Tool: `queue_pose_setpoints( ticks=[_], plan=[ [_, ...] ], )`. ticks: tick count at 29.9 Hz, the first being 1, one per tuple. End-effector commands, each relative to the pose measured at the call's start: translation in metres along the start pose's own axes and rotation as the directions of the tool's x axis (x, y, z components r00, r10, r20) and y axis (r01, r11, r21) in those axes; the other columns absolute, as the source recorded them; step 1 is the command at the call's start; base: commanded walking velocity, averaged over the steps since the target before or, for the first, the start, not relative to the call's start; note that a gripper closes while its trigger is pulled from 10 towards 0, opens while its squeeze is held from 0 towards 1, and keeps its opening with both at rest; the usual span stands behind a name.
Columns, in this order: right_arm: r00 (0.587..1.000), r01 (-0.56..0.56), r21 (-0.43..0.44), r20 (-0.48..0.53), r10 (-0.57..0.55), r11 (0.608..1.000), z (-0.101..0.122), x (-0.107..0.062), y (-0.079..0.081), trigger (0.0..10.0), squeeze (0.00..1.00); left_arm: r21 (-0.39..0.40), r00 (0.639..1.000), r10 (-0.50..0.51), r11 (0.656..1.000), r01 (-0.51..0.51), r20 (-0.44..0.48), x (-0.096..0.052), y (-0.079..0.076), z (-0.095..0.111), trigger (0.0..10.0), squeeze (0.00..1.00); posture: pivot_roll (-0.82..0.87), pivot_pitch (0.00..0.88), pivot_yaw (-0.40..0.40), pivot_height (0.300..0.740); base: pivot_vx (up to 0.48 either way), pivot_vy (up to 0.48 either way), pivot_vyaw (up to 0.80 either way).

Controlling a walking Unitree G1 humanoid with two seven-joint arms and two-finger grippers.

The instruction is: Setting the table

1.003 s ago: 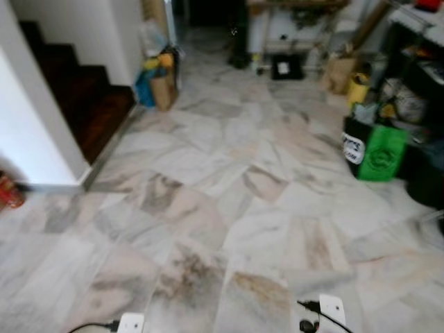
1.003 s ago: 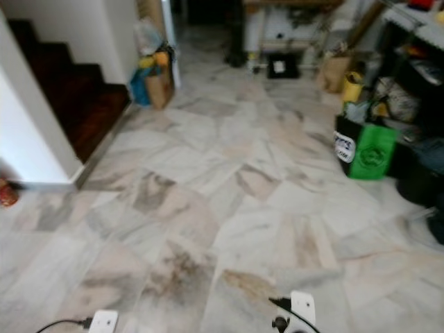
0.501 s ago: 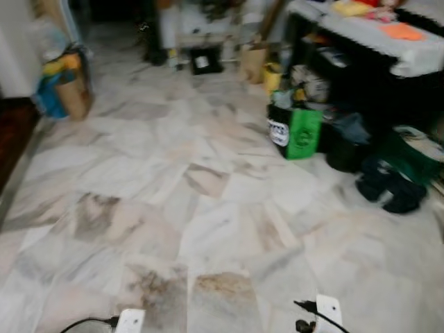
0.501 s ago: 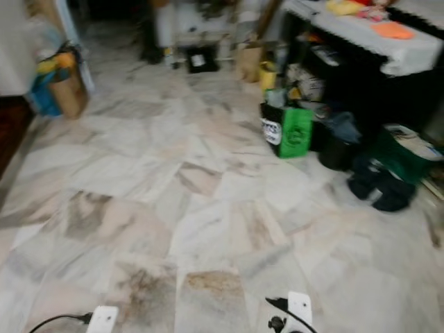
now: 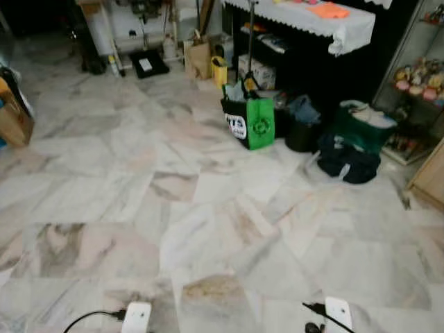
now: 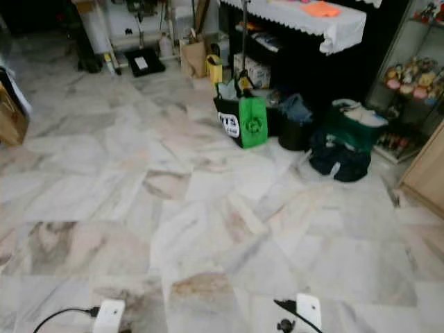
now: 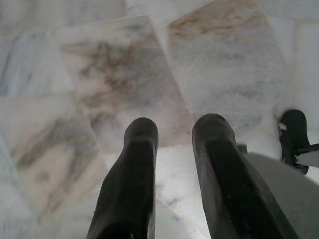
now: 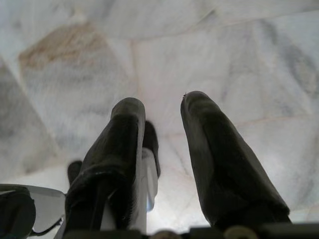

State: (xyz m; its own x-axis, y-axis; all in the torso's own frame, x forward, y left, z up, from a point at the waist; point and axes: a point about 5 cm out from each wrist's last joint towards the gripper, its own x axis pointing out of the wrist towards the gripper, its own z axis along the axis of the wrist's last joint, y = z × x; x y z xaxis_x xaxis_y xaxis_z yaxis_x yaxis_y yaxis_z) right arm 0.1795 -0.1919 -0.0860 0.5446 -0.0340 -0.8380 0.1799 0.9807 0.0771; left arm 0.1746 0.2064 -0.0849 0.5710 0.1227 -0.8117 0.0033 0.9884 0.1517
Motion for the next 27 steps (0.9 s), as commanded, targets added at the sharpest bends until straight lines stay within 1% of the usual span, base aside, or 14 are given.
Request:
queue_pose_setpoints(
  ticks=[1,27],
  plan=[
    [1.000,-0.010,0.010,-0.007,0.010,1.000,-0.0024,0.0002,0.0044,10.0,0.00,0.033,1.000,0.002,0.999,-0.002,-0.015,-0.0008,0.0029,-0.0044,10.0,0.00,0.05,0.000,0.010,0.740,0.000,0.000,-0.80],
    [1.000,-0.006,0.017,-0.006,0.006,1.000,-0.0023,0.0003,0.0045,10.0,0.00,0.040,1.000,-0.017,0.999,0.018,-0.003,-0.0009,0.0017,-0.0033,10.0,0.00,0.04,0.000,0.011,0.740,0.000,0.000,-0.80]
  ],
)
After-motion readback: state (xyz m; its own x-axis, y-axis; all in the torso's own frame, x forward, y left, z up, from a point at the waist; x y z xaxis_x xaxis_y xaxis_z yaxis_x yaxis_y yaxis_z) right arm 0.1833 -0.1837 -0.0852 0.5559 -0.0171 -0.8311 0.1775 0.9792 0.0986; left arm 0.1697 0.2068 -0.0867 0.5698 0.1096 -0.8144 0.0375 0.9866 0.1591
